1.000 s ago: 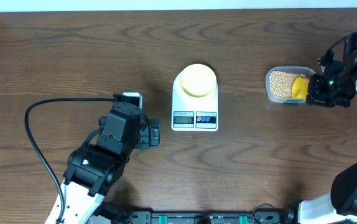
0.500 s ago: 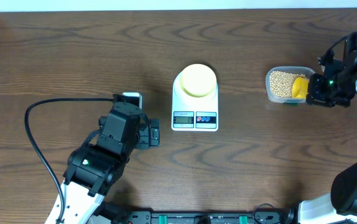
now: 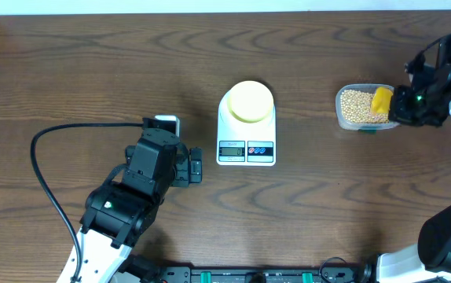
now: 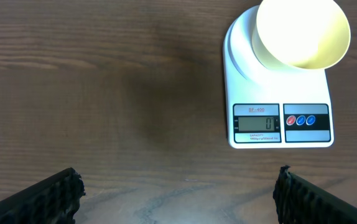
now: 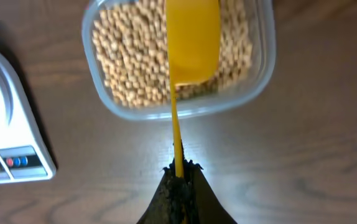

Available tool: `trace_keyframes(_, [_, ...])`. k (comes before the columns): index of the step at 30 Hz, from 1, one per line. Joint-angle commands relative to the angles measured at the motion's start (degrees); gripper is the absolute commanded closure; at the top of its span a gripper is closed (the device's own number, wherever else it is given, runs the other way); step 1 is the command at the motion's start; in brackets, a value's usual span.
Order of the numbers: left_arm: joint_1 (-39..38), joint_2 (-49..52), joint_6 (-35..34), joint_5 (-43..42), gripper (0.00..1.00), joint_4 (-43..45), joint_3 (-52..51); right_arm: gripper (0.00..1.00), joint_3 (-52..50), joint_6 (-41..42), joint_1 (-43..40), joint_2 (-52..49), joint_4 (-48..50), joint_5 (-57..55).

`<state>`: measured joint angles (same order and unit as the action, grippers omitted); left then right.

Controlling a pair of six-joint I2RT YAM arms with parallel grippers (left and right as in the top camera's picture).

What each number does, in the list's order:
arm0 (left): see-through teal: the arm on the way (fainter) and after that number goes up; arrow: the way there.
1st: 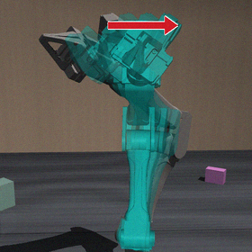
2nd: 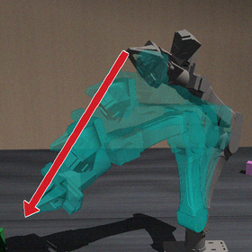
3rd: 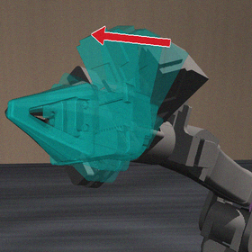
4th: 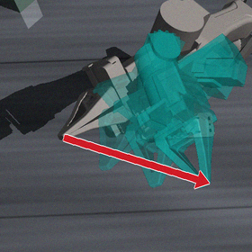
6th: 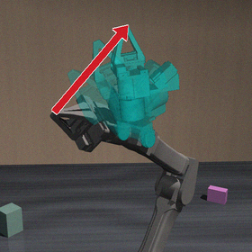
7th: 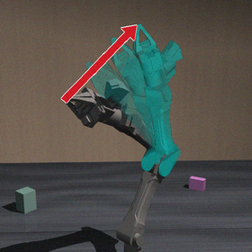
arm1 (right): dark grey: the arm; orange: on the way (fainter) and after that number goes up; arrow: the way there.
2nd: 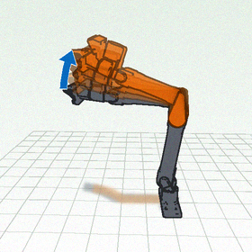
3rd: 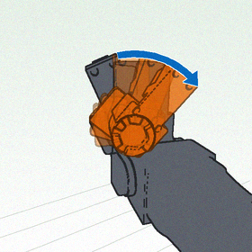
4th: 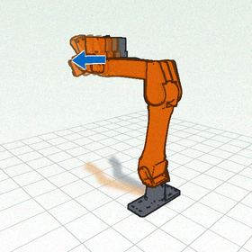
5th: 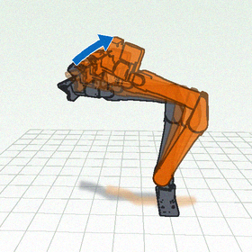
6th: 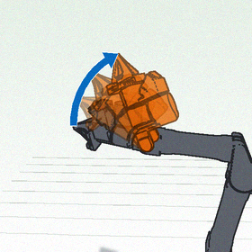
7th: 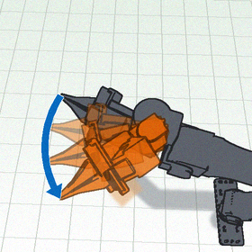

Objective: Scoop item into bowl and weigh 50g on scale
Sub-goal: 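Lower the scoop into the soybean tub with the right gripper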

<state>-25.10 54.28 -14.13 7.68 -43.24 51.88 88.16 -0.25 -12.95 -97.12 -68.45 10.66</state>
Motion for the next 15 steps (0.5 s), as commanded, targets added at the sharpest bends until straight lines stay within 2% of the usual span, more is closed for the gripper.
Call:
trace_keyframes(1, [0.33, 0.07, 0.11, 0.50, 0.00, 0.04, -0.02, 0.99, 0.22, 0.11, -0.13, 0.24, 2.27, -0.11])
trace_keyframes(5, [0.33, 0.07, 0.09, 0.50, 0.00, 0.09, -0.02, 0.99, 0.22, -0.72, -0.13, 0.24, 2.56, -4.11])
trace_keyframes(15, [0.35, 0.07, 0.09, -2.16, 0.00, 0.02, -0.02, 0.99, 0.20, -3.23, 1.11, 0.24, 2.16, -4.11])
